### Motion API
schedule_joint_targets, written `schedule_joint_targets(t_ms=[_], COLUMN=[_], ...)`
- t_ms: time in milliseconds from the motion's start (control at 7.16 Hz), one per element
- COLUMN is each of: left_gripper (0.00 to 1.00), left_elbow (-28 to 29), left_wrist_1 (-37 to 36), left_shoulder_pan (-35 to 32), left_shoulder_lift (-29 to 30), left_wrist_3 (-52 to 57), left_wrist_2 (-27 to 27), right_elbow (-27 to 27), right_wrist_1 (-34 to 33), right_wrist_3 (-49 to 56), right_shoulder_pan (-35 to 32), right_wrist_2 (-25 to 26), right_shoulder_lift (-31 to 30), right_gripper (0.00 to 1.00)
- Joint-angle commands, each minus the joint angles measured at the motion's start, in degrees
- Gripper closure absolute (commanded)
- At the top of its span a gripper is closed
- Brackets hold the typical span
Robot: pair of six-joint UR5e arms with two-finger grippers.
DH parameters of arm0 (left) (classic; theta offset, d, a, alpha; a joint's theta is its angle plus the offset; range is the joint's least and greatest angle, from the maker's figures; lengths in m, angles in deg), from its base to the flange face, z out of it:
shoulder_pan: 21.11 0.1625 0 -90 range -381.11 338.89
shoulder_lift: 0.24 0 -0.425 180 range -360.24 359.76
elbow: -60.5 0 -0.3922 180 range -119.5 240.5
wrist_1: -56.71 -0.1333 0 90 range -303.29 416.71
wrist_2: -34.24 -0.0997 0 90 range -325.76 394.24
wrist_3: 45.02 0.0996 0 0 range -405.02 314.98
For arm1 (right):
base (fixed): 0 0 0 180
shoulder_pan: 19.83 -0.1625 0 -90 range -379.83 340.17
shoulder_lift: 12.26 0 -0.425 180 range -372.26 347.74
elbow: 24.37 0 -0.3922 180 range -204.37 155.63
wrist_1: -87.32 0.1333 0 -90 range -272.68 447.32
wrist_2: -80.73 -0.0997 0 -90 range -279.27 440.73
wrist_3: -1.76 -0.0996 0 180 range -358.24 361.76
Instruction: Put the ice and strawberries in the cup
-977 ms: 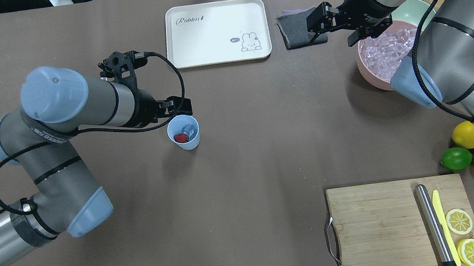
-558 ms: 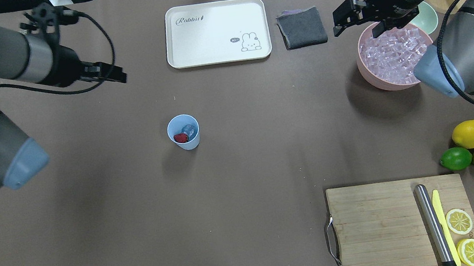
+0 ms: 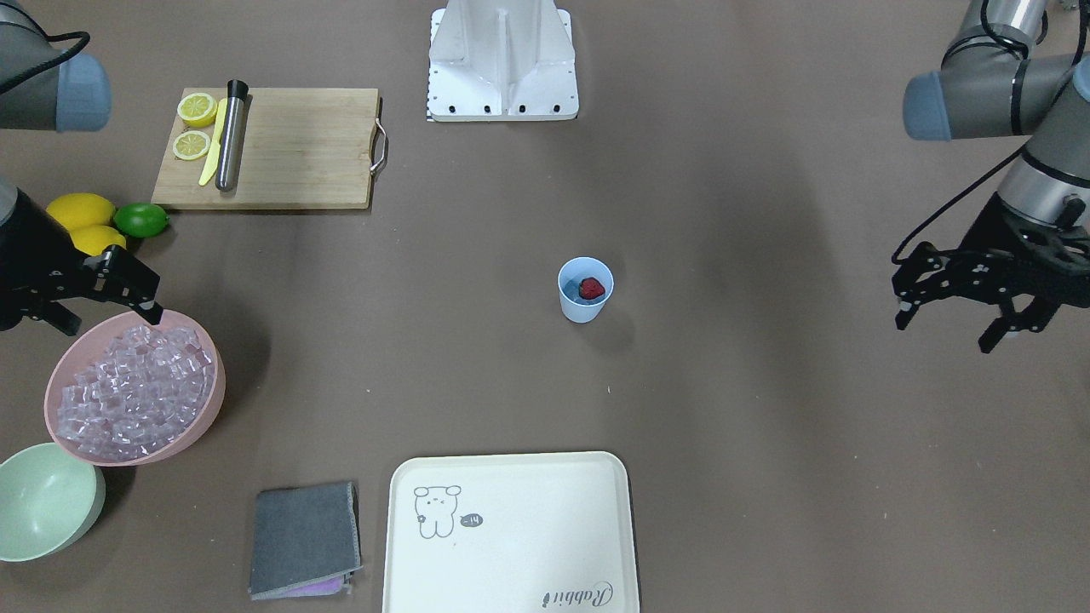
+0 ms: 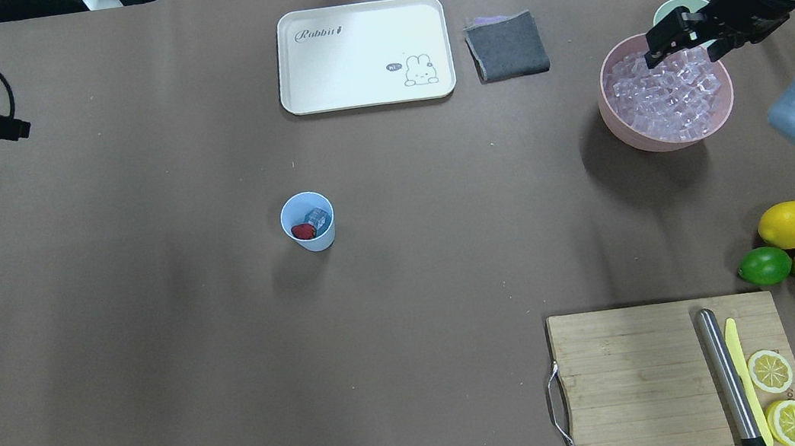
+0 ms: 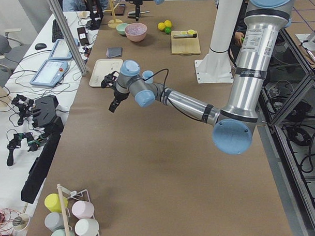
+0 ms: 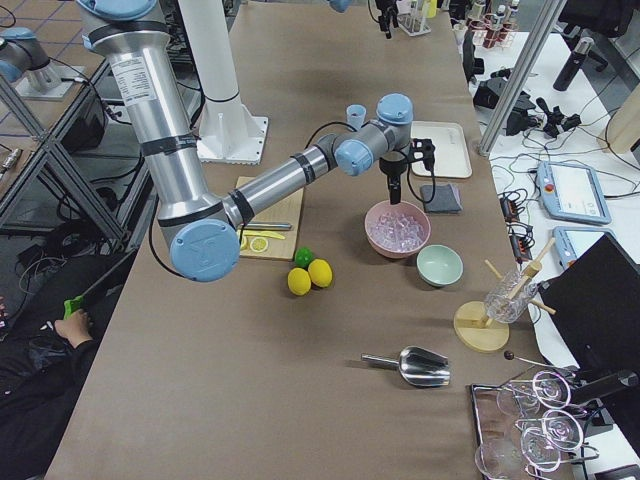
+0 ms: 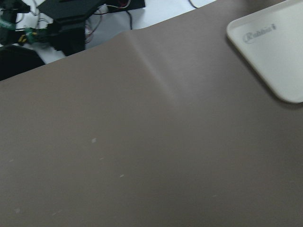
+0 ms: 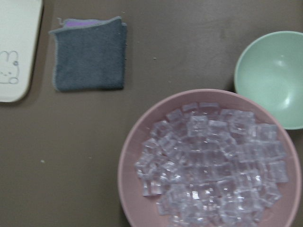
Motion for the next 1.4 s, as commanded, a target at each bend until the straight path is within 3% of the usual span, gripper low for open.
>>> schedule_joint_targets(t_ms=[0, 279, 558, 698, 838, 1117, 1256], left_gripper=[0.02, 0.02, 0.02, 0.02, 0.02, 0.02, 0.02], left_elbow=[2.01, 2.02, 3.06, 3.07, 2.98, 3.86, 3.86], left_wrist_1=[-2.18, -16.36, -17.06, -17.14, -16.97, -16.79, -16.79], left_shoulder_pan=[-7.92, -16.27, -18.42, -18.59, -18.59, -18.77, -18.86], left_shoulder_lift=[-2.79, -3.15, -8.3, -10.42, -11.57, -11.58, -11.76], left_wrist_3=[5.39, 22.69, 23.45, 23.54, 23.54, 23.46, 23.45], left_wrist_2=[0.29, 5.28, 9.07, 9.17, 9.78, 10.31, 13.1], right_elbow=[0.1, 1.07, 1.68, 1.86, 2.56, 5.19, 5.2], right_wrist_1=[-0.09, -0.09, 0.35, 0.09, -0.17, -0.09, -0.09], right_wrist_3=[9.71, 19.9, 20.21, 21.6, 25.01, 27.14, 27.15], right_shoulder_pan=[-4.76, -11.26, -15.05, -17.77, -20.93, -22.89, -23.5], right_wrist_2=[-0.01, 0.08, -0.01, -2.45, -6.39, -7.04, -7.04], right_shoulder_lift=[-7.27, -14.48, -20.73, -22.32, -23.38, -23.74, -24.36], right_gripper=[0.01, 0.01, 0.01, 0.01, 0.01, 0.01, 0.01])
